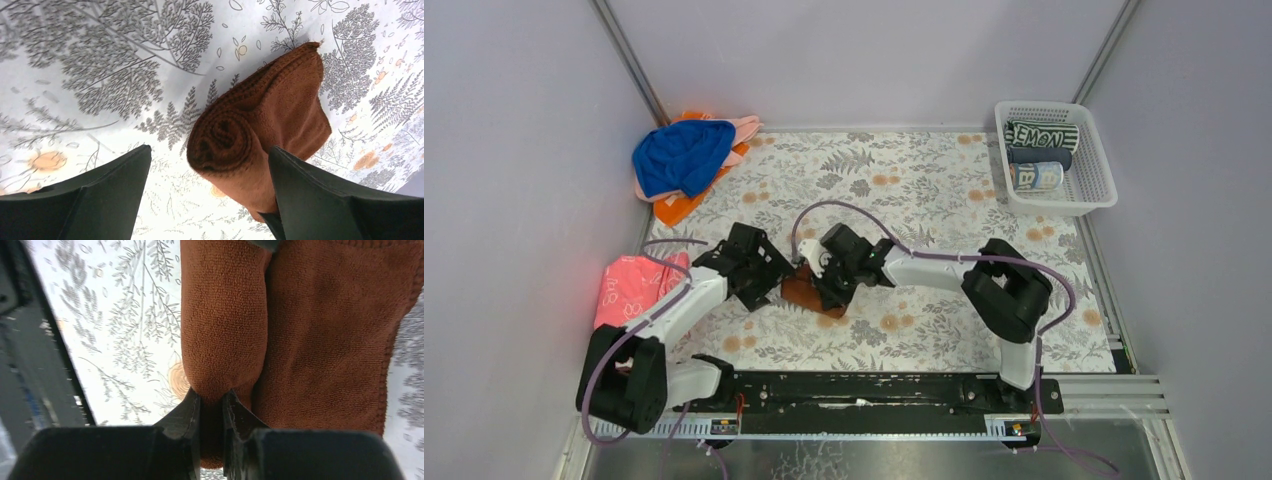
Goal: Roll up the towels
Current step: Roll the towel at the center of the board.
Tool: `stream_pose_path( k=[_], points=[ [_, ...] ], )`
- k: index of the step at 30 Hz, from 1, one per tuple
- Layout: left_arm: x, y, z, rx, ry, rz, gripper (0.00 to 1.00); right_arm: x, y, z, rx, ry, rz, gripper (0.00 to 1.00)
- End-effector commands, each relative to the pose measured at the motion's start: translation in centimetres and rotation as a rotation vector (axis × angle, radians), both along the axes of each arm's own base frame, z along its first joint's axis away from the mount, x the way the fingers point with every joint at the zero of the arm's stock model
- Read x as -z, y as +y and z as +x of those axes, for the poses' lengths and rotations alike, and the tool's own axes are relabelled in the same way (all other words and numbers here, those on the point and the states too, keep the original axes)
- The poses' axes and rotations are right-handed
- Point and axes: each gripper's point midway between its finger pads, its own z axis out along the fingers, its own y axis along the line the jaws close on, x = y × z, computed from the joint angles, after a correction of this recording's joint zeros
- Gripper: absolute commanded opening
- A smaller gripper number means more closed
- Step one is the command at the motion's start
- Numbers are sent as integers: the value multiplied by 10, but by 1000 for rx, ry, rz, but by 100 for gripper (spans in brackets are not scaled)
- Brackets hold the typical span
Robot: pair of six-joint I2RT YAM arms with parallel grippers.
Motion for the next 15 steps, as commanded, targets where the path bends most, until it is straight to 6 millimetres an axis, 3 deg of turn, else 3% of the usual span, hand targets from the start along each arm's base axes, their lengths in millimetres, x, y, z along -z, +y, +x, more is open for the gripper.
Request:
stream_pose_path(
  k=[1, 4, 9, 15],
  points=[
    [-15, 21, -12, -35, -13, 78, 88, 2, 1, -43, 67, 442, 54, 7],
    [-19, 22, -21, -34, -9, 71, 89, 6, 2, -40, 144, 578, 88, 7],
    [-16, 7, -27, -2, -15, -14, 88, 20, -4, -38, 248, 744, 99, 7],
    [-18, -12, -5, 28, -61, -77, 88, 31, -14, -38, 325, 831, 96, 7]
  ],
)
